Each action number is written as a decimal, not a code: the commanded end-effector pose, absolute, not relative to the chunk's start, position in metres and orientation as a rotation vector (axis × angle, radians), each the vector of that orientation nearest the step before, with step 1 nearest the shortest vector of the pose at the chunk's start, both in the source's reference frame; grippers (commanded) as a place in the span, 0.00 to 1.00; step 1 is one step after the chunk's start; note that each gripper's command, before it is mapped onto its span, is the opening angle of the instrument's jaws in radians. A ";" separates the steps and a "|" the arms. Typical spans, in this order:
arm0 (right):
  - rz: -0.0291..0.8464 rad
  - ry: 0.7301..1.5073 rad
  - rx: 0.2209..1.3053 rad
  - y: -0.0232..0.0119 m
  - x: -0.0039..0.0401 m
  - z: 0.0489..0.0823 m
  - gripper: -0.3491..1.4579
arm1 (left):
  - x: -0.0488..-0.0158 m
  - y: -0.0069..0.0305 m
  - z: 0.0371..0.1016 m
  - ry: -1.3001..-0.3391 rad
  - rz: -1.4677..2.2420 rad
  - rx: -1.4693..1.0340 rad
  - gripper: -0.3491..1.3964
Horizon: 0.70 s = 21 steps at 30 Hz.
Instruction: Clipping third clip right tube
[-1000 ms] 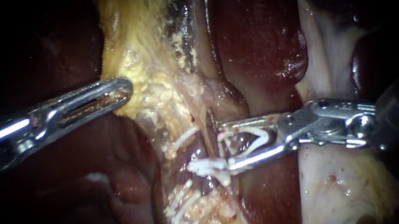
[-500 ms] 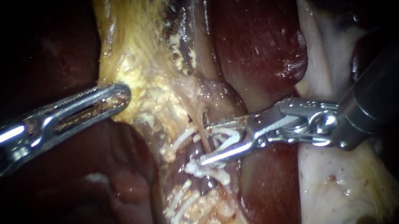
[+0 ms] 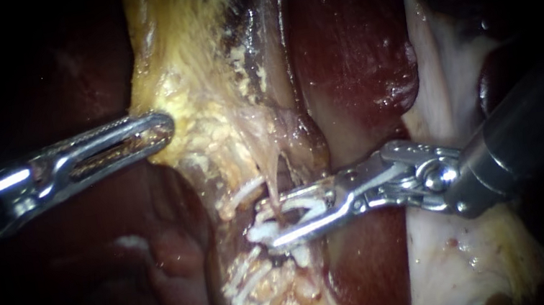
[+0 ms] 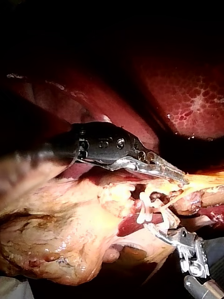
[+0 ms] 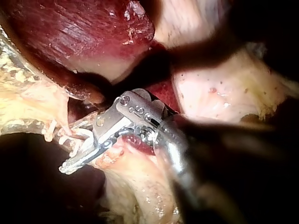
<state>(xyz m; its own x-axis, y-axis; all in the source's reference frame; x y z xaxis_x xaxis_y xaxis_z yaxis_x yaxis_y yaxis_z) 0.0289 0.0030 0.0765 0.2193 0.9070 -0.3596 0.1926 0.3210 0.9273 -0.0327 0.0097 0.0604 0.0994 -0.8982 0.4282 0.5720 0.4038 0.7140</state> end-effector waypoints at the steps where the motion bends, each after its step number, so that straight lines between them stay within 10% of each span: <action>1: 0.690 1.277 1.161 0.0031 0.0290 0.0765 0.45 | -0.0327 0.0097 0.0604 -0.959 -1.134 0.417 0.00; 21: 0.862 1.330 1.153 0.0075 0.0307 0.0750 0.29 | -0.0327 0.0097 0.0604 -0.959 -1.134 0.417 0.00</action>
